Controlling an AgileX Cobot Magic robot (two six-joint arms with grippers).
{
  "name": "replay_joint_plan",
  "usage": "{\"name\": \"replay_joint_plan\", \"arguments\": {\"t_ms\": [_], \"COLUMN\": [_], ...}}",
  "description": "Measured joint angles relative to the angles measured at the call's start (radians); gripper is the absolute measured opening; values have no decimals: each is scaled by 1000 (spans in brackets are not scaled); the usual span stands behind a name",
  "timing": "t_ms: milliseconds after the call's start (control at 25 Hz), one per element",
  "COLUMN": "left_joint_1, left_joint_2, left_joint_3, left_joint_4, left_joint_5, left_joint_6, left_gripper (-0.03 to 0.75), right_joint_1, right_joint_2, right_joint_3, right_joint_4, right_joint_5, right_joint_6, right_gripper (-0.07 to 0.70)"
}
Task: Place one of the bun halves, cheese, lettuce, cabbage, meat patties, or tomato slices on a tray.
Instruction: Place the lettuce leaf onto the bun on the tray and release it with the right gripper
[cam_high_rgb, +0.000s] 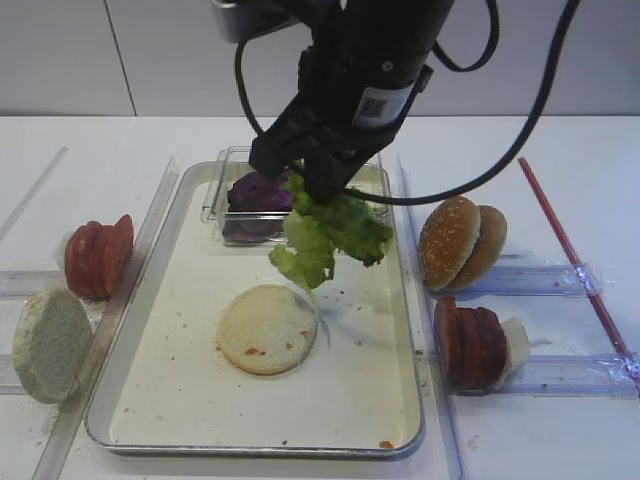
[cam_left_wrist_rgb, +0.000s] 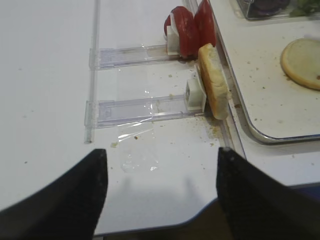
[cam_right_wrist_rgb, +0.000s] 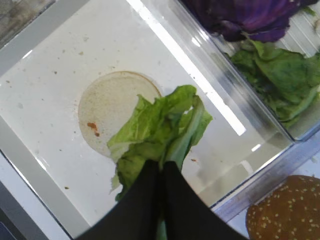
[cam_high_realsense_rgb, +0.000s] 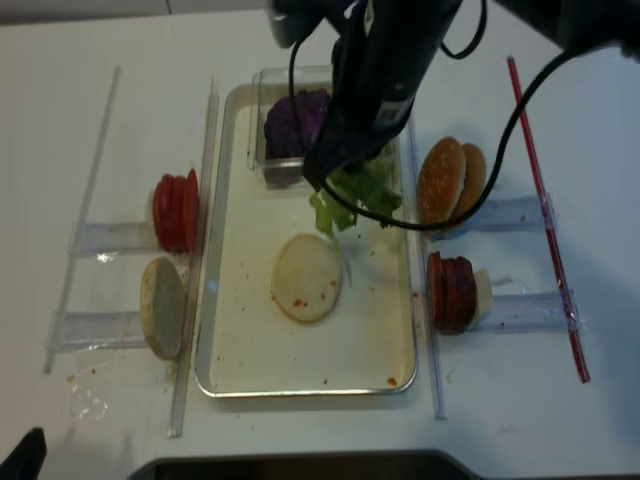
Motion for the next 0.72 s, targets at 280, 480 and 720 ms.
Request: {"name": "replay_joint_plan", "arguments": {"t_ms": [280, 480, 720], "left_joint_1": [0, 0, 0], "left_joint_2": [0, 0, 0], "left_joint_3": [0, 0, 0], "left_joint_4": [0, 0, 0], "left_joint_5": [0, 0, 0], "left_joint_6": [0, 0, 0], "left_gripper": [428, 428, 428], "right_joint_1": [24, 41, 59], "right_joint_2": [0, 22, 51], "right_joint_3": [31, 31, 33], "right_joint_4": [32, 48, 52], "right_joint_5": [-69, -75, -80], "right_joint_6": [0, -11, -19], "right_gripper": [48, 48, 48]}}
